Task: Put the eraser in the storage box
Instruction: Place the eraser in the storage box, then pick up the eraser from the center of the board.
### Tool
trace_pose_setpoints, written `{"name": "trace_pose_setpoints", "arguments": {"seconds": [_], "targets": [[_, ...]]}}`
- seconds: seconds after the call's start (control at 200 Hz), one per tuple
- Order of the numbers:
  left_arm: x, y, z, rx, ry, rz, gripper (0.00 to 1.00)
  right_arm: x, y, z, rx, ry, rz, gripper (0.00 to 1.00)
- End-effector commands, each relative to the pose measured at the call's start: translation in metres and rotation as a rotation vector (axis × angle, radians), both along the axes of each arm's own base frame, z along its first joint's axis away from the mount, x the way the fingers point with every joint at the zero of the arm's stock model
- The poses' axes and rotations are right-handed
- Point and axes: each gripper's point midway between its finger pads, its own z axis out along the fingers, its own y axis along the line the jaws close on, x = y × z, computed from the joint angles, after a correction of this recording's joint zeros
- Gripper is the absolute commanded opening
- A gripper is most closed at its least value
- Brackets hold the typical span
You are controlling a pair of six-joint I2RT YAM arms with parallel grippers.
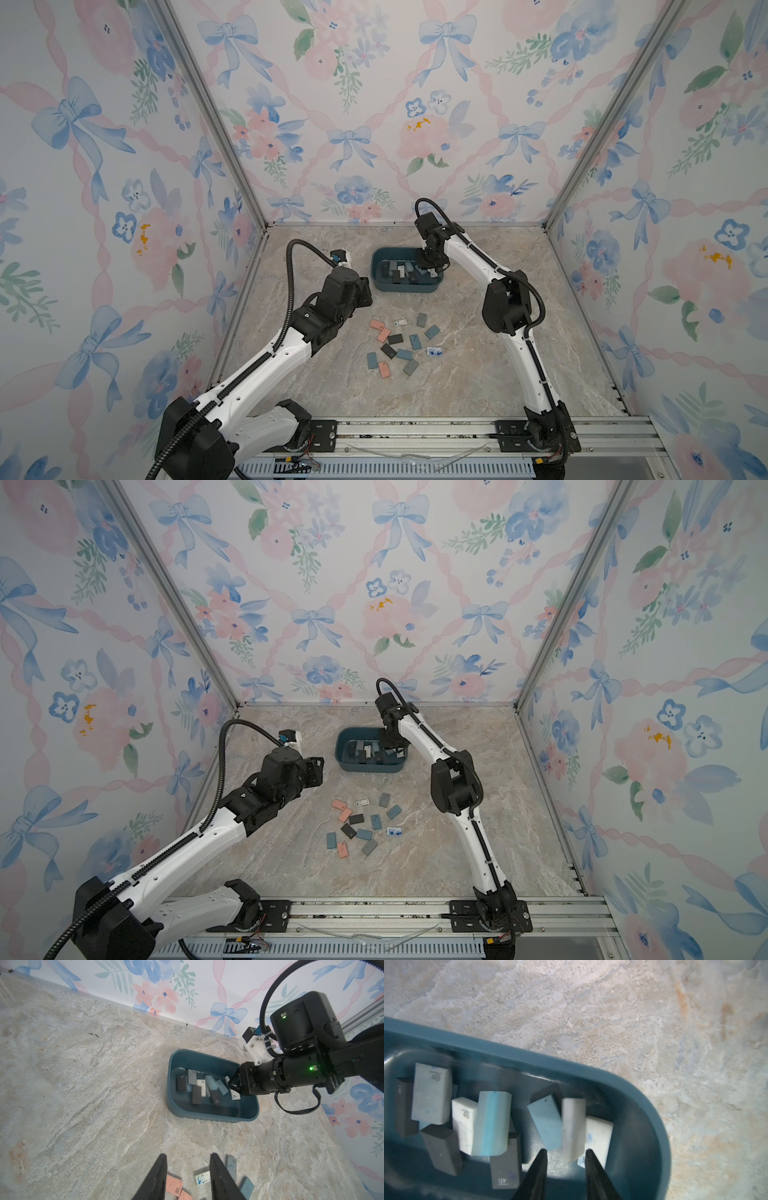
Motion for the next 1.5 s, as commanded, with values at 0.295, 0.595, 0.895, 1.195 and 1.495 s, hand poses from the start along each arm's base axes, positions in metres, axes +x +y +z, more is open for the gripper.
{"name": "trace_pose_setpoints", "arguments": {"seconds": [0.295,0.595,0.895,1.195,1.495], "targets": [[-0.004,0.009,-0.001,-0.001,0.002,0.031,0.38,0.001,-0.006,0.01,-0.005,0.002,-0.001,0.36],[-0.007,0.005,-0.011,-0.004,0.038,0.01,0.4,-0.003,-0.003,0.034,0.015,-0.027,0.019,0.38],[-0.018,0.005,-0.032,-0.004,0.115,0.0,0.44,-0.011,0.001,0.074,0.064,-0.09,0.038,0.39],[-0.035,0.001,-0.063,0.0,0.222,-0.016,0.48,-0.029,0.003,0.109,0.121,-0.162,0.059,0.4],[-0.061,-0.014,-0.108,0.027,0.388,-0.056,0.5,-0.058,-0.012,0.133,0.167,-0.232,0.052,0.42]]}}
